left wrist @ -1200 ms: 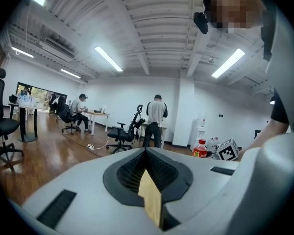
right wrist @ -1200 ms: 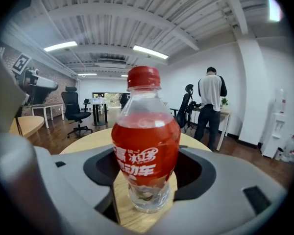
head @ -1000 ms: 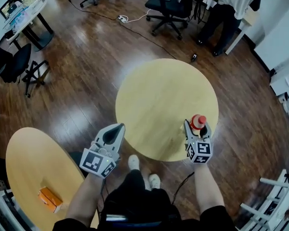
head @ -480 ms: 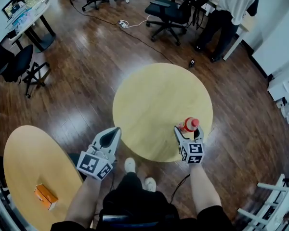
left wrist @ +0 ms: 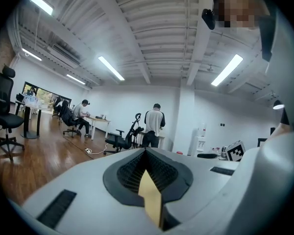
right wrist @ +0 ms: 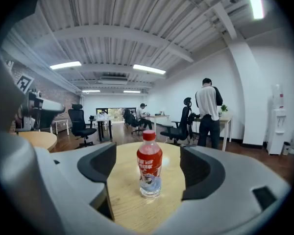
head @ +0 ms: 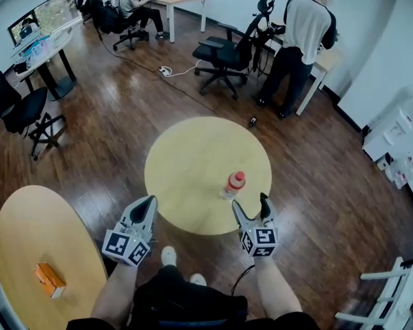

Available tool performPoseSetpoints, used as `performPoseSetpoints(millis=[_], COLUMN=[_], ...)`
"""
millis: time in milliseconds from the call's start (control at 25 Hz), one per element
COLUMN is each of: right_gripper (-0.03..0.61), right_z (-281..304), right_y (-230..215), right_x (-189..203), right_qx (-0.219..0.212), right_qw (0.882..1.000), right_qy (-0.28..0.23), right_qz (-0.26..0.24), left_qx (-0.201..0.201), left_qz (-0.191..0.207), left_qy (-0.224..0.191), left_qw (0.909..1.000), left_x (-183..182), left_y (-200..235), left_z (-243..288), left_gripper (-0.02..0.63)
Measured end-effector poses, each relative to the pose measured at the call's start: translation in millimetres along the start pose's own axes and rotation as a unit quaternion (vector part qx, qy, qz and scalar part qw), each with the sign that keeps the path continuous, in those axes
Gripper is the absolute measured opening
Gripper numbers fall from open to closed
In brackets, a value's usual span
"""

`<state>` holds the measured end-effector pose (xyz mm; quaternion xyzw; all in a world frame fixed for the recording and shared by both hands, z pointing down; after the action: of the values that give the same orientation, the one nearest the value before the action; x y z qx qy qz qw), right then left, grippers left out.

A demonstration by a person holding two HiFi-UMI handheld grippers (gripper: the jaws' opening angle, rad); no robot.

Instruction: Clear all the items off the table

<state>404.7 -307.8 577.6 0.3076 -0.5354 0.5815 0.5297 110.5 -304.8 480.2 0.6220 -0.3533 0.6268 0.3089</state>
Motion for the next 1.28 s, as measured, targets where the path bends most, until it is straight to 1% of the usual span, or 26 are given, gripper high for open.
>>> performPoseSetpoints(millis=[80,120,200,280,400,520,640,800,880,1000,1080,1160,1240,1280], right_gripper=[0.416,0.401,0.360,0.280,0.250,0.250,0.250,0.250,0.250,0.250,0.250,0.250,0.250,0.250], right_z=[-26,-40,-66,-87,-105,-113,-116,-113,-113,-116,-117,-117,-116,-115], right_y=[4,4,5,7,11,17,23,26,23,20,21,22,22,22], right_x=[-20,-28,-38,-44,-45,-47,-50,-44,-42,-45,-49,-53,-55,-57], right_qx=[-0.007,-0.008,-0.004,0.004,0.008,0.009,0.005,0.005,0.012,0.019,0.017,0.015,0.018,0.020], right_qw=[1.000,0.999,0.998,0.997,0.994,0.992,0.992,0.994,0.994,0.994,0.993,0.993,0.993,0.993], right_qy=[-0.025,-0.036,-0.056,-0.074,-0.100,-0.111,-0.116,-0.108,-0.103,-0.107,-0.113,-0.116,-0.117,-0.117], right_qz=[0.004,0.007,0.013,0.023,0.047,0.058,0.053,0.030,0.029,0.024,0.009,-0.004,-0.008,-0.008], left_qx=[-0.001,-0.001,-0.004,-0.013,-0.029,-0.043,-0.044,-0.035,-0.032,-0.023,-0.020,-0.016,-0.006,0.001], left_qz=[-0.004,-0.005,-0.004,-0.001,0.002,-0.002,-0.010,-0.007,-0.008,-0.012,-0.013,-0.005,0.005,0.004], left_qy=[-0.013,-0.021,-0.039,-0.054,-0.059,-0.051,-0.056,-0.060,-0.061,-0.067,-0.071,-0.067,-0.059,-0.061], left_qw=[0.9999,0.9998,0.9992,0.9984,0.9978,0.9978,0.9974,0.9976,0.9976,0.9974,0.9972,0.9976,0.9982,0.9981], left_x=[-8,-12,-22,-32,-35,-29,-30,-31,-31,-33,-35,-37,-40,-41], left_y=[-16,-25,-38,-45,-50,-49,-49,-49,-49,-49,-46,-44,-43,-42], left_z=[-7,-11,-20,-28,-40,-48,-51,-48,-47,-41,-37,-34,-29,-27], left_gripper=[-0.006,-0.006,-0.006,-0.006,-0.006,-0.006,-0.006,-0.006,-0.006,-0.006,-0.006,-0.006,-0.006,-0.006])
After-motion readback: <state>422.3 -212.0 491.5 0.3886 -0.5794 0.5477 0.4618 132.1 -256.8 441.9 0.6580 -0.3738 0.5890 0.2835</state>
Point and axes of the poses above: the fingertips, and each gripper's own axes: z forward along the fingers, y to its left, x out of its underside, the point moved 1 cm from there along -z, backward along the fingers, and after that the axes turned 15 degrees about z, right-handed, at the moved point
